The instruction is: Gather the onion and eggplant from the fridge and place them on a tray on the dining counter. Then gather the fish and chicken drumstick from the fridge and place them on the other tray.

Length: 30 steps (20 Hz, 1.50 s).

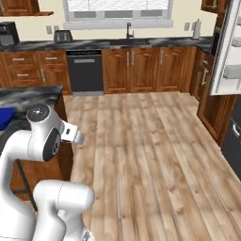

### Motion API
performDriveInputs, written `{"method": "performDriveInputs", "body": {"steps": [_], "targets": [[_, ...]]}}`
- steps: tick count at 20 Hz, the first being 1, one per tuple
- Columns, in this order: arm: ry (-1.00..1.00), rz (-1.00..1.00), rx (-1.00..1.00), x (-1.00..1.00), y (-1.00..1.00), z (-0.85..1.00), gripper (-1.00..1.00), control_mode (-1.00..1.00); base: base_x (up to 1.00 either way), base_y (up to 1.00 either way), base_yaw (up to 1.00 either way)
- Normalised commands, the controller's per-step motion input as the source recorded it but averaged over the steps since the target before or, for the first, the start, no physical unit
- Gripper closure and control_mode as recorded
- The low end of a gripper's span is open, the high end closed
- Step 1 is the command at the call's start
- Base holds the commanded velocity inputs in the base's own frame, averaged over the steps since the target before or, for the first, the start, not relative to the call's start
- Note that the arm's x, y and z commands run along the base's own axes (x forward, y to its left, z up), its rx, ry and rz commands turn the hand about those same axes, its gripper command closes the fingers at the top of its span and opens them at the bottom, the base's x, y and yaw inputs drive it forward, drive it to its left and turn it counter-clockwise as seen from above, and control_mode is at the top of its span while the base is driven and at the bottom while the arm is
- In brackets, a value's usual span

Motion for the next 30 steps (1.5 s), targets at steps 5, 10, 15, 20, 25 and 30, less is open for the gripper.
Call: {"method": "performDriveInputs", "body": {"steps": [5, 10, 15, 20, 25, 30], "targets": [[0.00, 0.00, 0.00, 0.00, 0.00, 0.00, -1.00, 1.00, 0.37, -0.19, -0.32], [0.00, 0.00, 0.00, 0.00, 0.00, 0.00, -1.00, 1.00, 0.48, -0.12, -0.26], [0.00, 0.00, 0.00, 0.00, 0.00, 0.00, -1.00, 1.00, 0.61, -0.02, -0.23], [0.00, 0.00, 0.00, 0.00, 0.00, 0.00, -1.00, 1.00, 0.63, -0.08, -0.21], [0.00, 0.00, 0.00, 0.00, 0.00, 0.00, -1.00, 1.00, 0.49, -0.19, -0.29], [0.00, 0.00, 0.00, 0.00, 0.00, 0.00, -1.00, 1.00, 0.47, -0.19, -0.33]]}}
